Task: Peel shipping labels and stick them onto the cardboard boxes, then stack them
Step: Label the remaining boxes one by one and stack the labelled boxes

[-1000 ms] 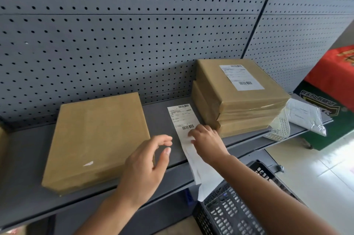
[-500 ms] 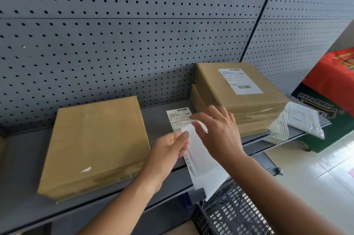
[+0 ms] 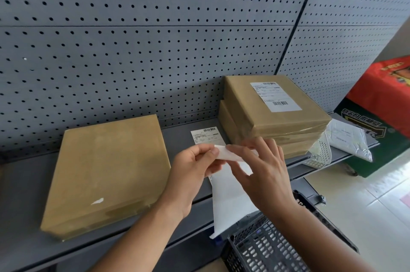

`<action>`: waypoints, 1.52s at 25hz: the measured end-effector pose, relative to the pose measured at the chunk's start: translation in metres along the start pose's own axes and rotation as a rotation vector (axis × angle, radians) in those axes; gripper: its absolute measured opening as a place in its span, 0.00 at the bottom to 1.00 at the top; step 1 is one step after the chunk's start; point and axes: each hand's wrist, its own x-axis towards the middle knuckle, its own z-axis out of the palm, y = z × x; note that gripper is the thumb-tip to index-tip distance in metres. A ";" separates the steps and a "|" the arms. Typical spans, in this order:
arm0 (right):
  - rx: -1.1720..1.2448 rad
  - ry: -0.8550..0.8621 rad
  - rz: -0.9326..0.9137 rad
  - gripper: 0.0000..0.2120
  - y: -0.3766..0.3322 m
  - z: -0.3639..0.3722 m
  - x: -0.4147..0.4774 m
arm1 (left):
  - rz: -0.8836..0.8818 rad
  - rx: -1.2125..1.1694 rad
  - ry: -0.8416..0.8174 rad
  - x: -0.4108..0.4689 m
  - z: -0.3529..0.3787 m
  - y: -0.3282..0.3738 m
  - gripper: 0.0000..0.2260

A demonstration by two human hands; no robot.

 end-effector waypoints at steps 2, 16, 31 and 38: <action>0.079 -0.021 0.018 0.13 -0.002 -0.003 -0.003 | 0.047 0.067 0.002 -0.002 -0.001 -0.002 0.06; 0.119 -0.219 -0.047 0.15 -0.010 -0.022 0.018 | 0.165 0.217 -0.026 -0.009 -0.011 -0.017 0.07; 0.242 -0.234 0.284 0.04 0.002 -0.022 0.040 | 0.065 0.252 0.016 -0.012 -0.011 -0.027 0.07; 0.163 -0.342 0.344 0.06 0.025 -0.032 0.077 | 0.000 0.357 0.019 -0.011 -0.017 -0.030 0.05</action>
